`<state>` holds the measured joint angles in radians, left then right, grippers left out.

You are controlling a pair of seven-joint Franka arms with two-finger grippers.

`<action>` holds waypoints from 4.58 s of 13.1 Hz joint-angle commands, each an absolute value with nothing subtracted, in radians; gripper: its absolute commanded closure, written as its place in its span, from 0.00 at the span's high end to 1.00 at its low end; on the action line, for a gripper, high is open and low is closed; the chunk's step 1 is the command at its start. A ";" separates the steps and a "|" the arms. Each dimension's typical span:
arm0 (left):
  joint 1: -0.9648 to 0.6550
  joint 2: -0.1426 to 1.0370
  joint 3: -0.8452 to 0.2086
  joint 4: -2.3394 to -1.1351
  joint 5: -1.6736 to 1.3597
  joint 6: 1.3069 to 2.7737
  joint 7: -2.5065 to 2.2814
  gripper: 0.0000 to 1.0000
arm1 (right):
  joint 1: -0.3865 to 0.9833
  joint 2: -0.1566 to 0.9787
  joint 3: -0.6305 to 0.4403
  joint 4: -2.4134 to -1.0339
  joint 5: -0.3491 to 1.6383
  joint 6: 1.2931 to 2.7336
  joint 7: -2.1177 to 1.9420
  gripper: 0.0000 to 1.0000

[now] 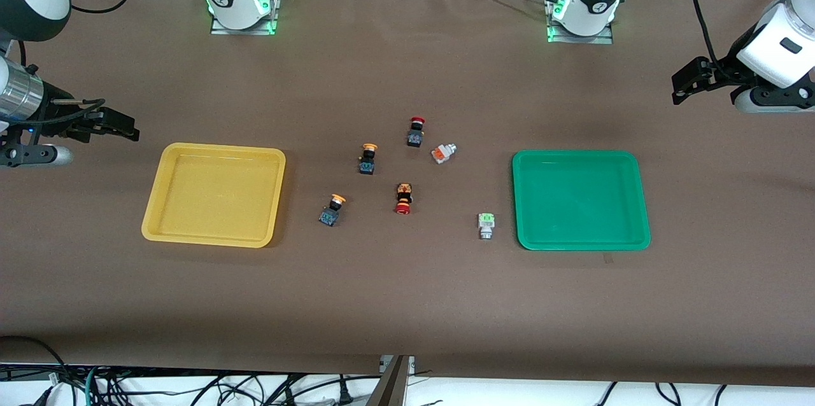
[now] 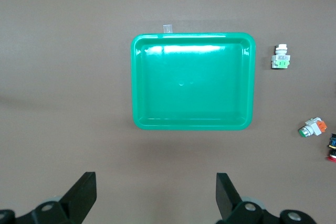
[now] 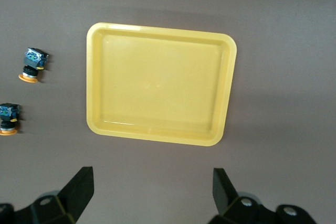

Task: Place green and yellow buttons in trays
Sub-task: 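Reach the left gripper to the green-based button while the right gripper reaches the blue button, then grasp the green-based button with the left gripper while the right gripper grasps the blue button, then place the green button in the green tray while the right gripper places the blue button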

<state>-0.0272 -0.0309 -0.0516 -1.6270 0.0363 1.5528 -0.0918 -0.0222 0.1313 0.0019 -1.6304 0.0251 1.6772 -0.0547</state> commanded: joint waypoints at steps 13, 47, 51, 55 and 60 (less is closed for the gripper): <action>-0.152 0.409 -0.120 -1.443 0.002 1.576 -0.077 1.00 | 0.024 0.142 0.040 -1.657 -0.002 1.673 0.026 1.00; -0.106 0.560 -0.123 -1.763 0.156 2.152 -0.072 1.00 | 0.385 0.669 0.015 -1.471 -0.015 2.000 0.909 0.00; -0.135 0.538 -0.312 -1.677 0.155 2.066 -0.129 1.00 | 0.229 0.543 0.000 -1.483 -0.006 1.719 0.542 0.00; -0.234 0.646 -0.373 -1.697 0.153 2.189 0.027 1.00 | 0.210 0.534 -0.067 -1.733 -0.014 1.955 0.397 0.00; -0.339 0.675 -0.374 -1.720 0.158 2.218 -0.032 1.00 | 0.232 0.577 -0.060 -1.810 -0.015 2.096 0.388 0.75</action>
<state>-0.3190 0.6997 -0.3742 -1.7110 0.1301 2.2224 -0.0076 0.2227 0.6096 -0.0637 -1.8079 -0.0023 2.1049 0.4061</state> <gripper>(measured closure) 0.000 0.559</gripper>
